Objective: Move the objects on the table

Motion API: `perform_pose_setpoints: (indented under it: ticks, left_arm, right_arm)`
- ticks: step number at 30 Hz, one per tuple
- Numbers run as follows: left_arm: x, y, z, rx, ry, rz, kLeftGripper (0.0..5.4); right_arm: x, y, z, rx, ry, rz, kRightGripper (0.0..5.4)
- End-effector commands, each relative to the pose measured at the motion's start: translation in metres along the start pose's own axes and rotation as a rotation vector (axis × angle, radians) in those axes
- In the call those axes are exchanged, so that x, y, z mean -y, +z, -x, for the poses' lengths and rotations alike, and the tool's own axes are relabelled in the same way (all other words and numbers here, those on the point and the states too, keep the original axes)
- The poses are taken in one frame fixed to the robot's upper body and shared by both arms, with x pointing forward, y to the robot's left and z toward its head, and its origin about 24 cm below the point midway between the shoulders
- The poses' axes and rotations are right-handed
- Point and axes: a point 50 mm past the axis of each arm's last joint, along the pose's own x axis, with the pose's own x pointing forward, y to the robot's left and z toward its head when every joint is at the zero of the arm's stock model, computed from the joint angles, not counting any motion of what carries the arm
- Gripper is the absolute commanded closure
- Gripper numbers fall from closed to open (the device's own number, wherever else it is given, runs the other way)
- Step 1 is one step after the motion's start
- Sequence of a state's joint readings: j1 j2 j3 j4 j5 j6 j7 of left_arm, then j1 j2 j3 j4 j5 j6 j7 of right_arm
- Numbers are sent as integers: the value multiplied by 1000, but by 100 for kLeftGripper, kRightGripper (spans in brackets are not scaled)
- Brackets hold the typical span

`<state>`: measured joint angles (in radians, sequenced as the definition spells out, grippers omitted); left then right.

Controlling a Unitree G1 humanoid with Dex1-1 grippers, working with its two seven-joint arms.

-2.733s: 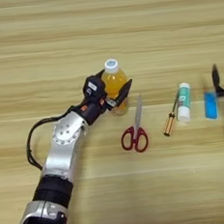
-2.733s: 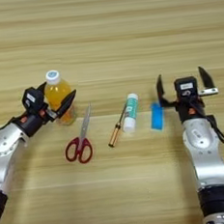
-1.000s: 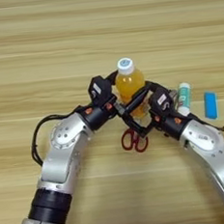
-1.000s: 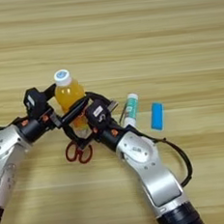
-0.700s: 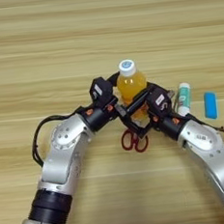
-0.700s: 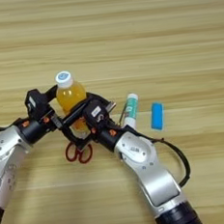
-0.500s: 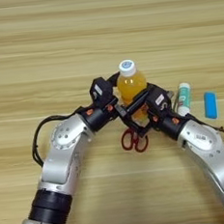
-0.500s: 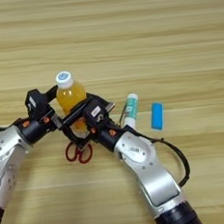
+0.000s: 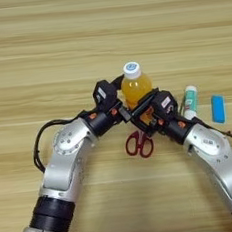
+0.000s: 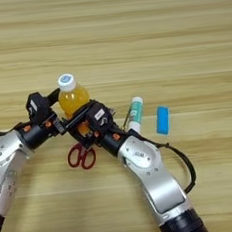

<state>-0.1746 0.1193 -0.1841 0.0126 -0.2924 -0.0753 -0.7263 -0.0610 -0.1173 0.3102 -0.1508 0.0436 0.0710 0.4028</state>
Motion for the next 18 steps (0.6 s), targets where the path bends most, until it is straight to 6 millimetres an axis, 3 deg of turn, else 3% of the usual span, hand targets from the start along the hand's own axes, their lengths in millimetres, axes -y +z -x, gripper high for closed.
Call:
perform_pose_setpoints:
  ticks: [1,18]
  left_arm:
    - [0,3,-3,18,0,-1,188]
    - [-2,5,-2,27,4,-8,27]
  right_arm:
    - [2,5,-1,30,-7,1,195]
    - [11,4,-1,27,-73,27,196]
